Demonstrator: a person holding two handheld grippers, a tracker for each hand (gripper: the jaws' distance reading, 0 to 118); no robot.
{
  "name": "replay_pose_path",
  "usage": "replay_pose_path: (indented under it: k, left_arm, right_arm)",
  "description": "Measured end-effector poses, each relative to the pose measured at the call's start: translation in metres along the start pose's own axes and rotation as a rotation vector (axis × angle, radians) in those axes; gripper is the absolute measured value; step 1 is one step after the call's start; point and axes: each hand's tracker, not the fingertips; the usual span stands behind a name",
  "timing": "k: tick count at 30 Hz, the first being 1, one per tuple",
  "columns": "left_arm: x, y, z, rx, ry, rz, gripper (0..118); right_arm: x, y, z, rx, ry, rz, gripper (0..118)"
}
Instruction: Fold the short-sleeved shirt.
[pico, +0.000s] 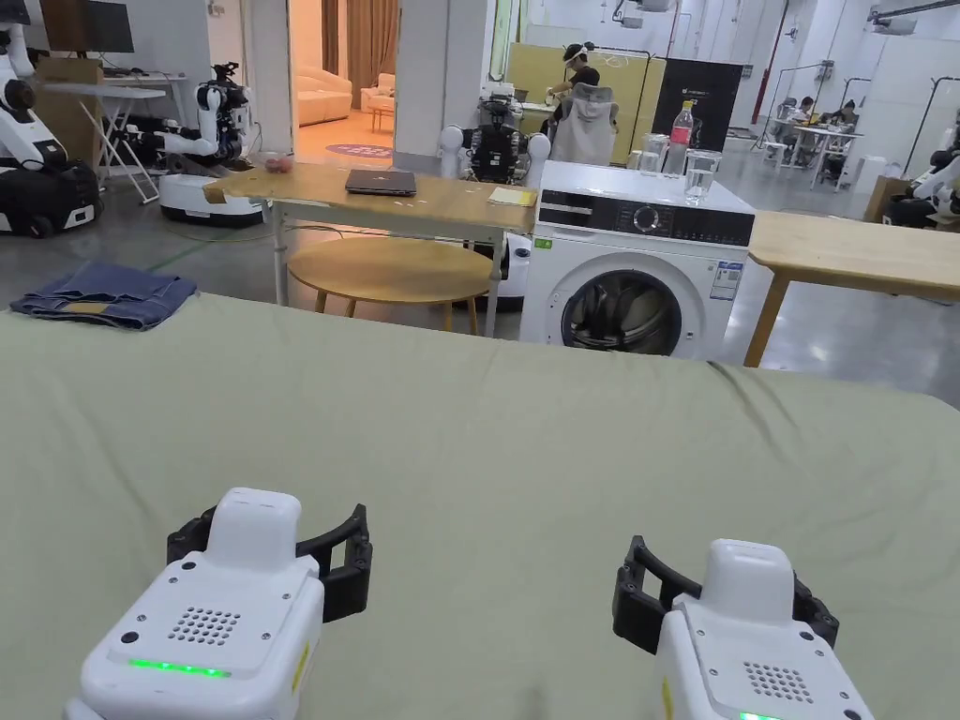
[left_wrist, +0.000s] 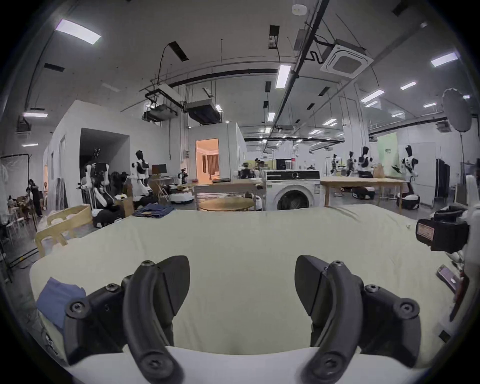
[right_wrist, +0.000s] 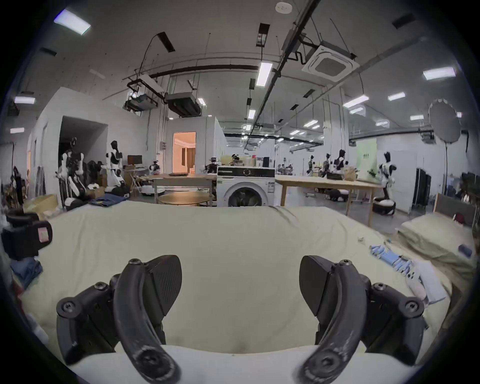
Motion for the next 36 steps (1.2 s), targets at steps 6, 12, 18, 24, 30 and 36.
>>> replay_pose_path:
  k: [6,12,18,24,30,36]
  left_arm:
    - [-0.004,-0.001,0.008,0.062,0.035,0.051,85]
    - [-0.011,0.005,0.007,0.07,0.023,0.049,85]
    - [-0.015,0.006,0.007,0.059,0.019,0.047,85]
    - [-0.015,0.006,0.008,0.047,0.014,0.053,85]
    - [-0.013,0.007,0.01,0.038,-0.008,0.065,85]
    - [-0.012,0.007,0.009,0.048,0.004,0.075,85]
  right_arm:
    - [0.011,0.001,-0.006,-0.035,0.015,-0.114,95]
    - [0.014,0.006,-0.002,-0.067,0.072,-0.238,95]
    - [0.018,0.008,-0.013,-0.134,0.014,-0.248,95]
    - [0.018,0.007,-0.017,-0.137,0.033,-0.231,95]
    - [0.009,0.001,-0.015,-0.124,-0.005,-0.175,95]
    - [0.004,0.004,-0.013,-0.116,0.011,-0.16,95]
